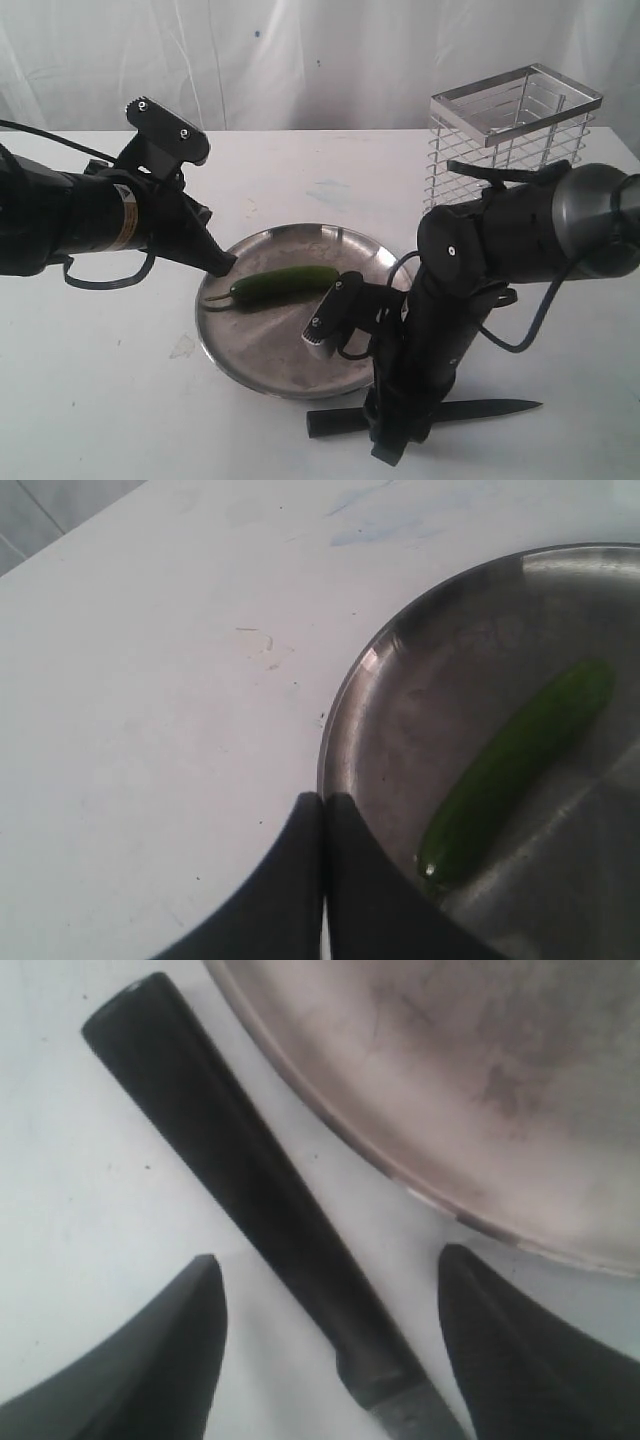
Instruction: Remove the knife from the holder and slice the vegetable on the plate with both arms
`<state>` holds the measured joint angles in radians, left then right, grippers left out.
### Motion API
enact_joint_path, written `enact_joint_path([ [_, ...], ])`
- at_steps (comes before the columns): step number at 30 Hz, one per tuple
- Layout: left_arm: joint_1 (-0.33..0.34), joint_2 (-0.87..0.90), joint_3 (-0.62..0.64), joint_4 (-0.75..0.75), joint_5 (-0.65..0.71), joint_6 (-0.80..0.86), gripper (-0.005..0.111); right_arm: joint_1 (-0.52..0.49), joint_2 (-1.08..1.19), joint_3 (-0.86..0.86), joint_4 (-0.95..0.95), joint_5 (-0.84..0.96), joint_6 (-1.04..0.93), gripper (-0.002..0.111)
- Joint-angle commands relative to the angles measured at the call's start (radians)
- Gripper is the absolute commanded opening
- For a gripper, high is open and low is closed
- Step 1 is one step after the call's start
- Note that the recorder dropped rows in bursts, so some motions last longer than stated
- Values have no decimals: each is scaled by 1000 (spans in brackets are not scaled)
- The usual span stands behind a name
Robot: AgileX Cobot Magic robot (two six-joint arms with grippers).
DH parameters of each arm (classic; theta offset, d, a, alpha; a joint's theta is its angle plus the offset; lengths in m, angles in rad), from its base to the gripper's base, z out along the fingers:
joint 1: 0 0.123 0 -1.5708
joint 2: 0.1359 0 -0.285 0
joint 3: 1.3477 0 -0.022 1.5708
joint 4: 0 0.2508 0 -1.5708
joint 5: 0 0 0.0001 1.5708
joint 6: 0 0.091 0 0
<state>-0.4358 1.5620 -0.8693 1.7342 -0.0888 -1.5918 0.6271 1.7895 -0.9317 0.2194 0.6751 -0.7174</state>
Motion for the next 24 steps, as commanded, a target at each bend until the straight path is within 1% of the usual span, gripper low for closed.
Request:
enact_joint_path([
  [1, -5, -3, -5, 10, 4, 0, 0, 0, 5, -2, -10, -6, -12, 58],
  [5, -5, -3, -5, 10, 4, 0, 0, 0, 26, -2, -10, -6, -12, 55],
  [10, -5, -3, -5, 10, 2, 0, 0, 0, 38, -2, -8, -10, -12, 46],
  [11, -5, -3, -5, 10, 2, 0, 0, 0, 34, -3, -8, -10, -12, 43],
  [14, -5, -3, -5, 10, 2, 0, 0, 0, 14, -8, -10, -20, -12, 29],
  [15, -5, -3, -5, 10, 2, 0, 0, 0, 2, -13, -11, -20, -12, 22],
  [19, -5, -3, -5, 10, 2, 0, 0, 0, -53, -15, -12, -8, -12, 3],
  [21, -5, -3, -5, 10, 2, -2, 0, 0, -93, -15, -12, 14, -12, 0],
  [24, -5, -3, -5, 10, 2, -2, 0, 0, -161, -15, -12, 61, -14, 0],
])
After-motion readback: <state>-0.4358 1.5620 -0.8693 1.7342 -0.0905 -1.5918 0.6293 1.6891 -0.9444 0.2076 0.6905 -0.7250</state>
